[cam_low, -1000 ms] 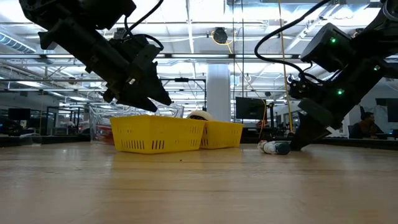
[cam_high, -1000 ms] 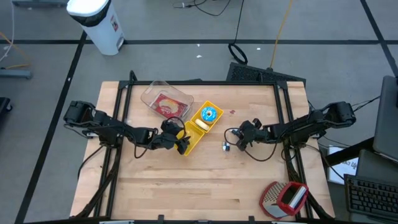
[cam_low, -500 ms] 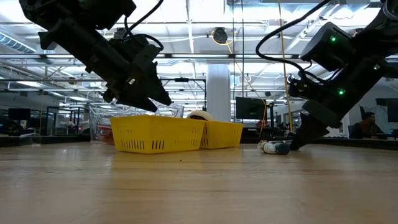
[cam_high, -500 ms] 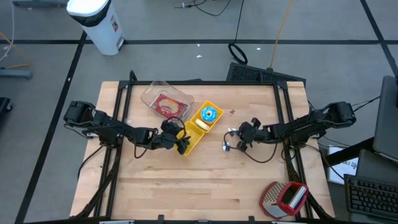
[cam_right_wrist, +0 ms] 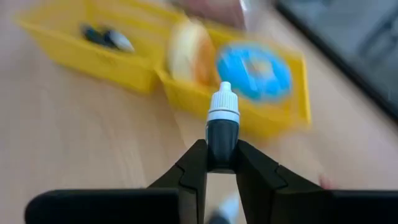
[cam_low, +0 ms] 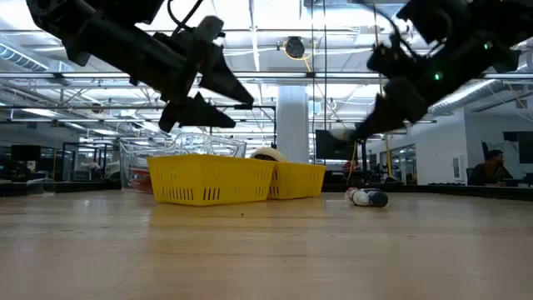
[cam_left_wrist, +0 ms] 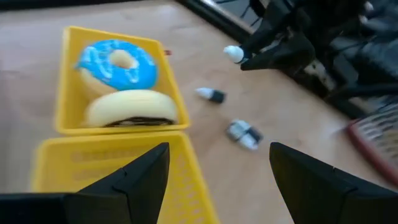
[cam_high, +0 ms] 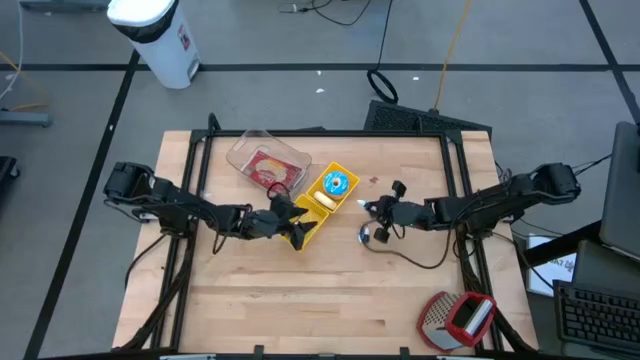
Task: Pick & Place Food Item
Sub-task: Put the brown food coloring bottle into the bottom yellow bin
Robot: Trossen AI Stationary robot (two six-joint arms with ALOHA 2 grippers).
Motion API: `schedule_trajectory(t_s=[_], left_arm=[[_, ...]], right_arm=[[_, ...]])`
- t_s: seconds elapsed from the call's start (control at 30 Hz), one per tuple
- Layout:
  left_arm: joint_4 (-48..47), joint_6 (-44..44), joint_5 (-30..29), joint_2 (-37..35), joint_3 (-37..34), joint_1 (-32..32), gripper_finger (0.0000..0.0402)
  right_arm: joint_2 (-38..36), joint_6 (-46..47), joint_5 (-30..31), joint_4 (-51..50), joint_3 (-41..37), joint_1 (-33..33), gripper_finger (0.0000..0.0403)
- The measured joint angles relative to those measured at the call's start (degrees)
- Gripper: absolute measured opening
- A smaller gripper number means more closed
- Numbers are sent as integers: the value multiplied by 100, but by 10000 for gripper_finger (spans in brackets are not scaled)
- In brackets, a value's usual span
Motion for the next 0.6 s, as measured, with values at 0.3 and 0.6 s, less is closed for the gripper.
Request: schedule_trajectory(t_s=[0.3, 0.6], left_arm=[[783, -341, 796, 0, 26, 180, 277], [915, -319, 1068, 295, 275, 263, 282]], right_arm=[[258, -1340, 94, 1331, 196, 487, 54], [1061, -1675, 24, 1284, 747, 497, 54]])
